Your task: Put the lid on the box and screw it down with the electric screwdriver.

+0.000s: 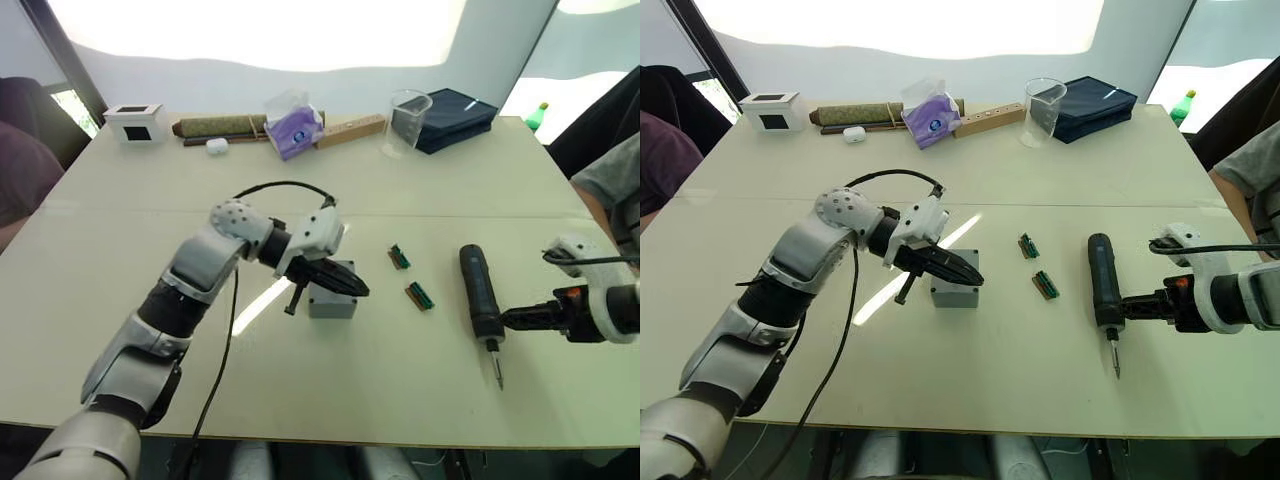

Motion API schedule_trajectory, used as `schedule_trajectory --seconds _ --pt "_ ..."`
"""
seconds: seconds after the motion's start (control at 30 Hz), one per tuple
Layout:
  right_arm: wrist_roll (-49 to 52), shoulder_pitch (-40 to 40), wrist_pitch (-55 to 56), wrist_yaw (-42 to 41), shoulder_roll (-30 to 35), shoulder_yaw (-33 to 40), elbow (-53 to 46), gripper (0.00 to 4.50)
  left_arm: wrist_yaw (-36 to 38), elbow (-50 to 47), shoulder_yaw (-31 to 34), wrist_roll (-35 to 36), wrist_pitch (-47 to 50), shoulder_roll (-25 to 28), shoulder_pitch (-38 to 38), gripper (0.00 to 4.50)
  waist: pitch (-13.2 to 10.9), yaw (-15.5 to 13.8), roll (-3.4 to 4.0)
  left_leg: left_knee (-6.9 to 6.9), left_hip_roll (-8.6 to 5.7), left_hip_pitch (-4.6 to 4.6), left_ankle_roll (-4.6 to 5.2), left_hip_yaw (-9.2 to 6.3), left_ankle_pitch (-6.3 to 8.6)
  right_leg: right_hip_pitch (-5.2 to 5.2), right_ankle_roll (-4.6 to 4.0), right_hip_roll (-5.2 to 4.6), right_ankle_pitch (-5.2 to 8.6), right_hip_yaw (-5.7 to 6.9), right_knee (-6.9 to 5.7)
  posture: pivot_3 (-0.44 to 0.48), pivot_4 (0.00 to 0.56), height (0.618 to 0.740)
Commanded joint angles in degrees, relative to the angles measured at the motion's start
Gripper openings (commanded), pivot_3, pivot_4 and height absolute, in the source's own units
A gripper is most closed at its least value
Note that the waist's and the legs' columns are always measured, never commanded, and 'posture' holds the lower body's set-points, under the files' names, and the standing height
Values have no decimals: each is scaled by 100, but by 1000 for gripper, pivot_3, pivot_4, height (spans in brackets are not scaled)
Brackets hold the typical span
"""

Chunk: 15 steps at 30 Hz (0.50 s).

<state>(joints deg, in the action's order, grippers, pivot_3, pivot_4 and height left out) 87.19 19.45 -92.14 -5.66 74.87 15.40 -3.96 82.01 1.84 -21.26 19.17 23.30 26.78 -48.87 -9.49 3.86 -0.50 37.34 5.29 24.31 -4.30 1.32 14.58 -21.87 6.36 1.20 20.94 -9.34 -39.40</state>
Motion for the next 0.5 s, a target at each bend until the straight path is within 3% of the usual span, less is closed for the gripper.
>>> schedule_trajectory --seconds 0.03,0.27,0.5 --pt "405 616 -36 487 -139 -452 352 2764 -69 -186 74 -27 -30 32 0 0 0 -2 0 -1 1 0 0 -1 0 0 0 0 0 1 1 0 150 739" --pt "223 1303 -36 1253 -756 -1315 786 2764 -299 -298 90 -36 84 2 85 0 0 14 -14 0 6 1 -1 -2 0 -2 0 1 0 5 2 0 150 739" --pt "154 1309 -36 1607 -826 -1985 570 2764 -453 -397 129 -5 192 29 194 0 5 36 -38 2 10 -40 0 0 0 34 -3 5 -1 3 2 0 150 739"
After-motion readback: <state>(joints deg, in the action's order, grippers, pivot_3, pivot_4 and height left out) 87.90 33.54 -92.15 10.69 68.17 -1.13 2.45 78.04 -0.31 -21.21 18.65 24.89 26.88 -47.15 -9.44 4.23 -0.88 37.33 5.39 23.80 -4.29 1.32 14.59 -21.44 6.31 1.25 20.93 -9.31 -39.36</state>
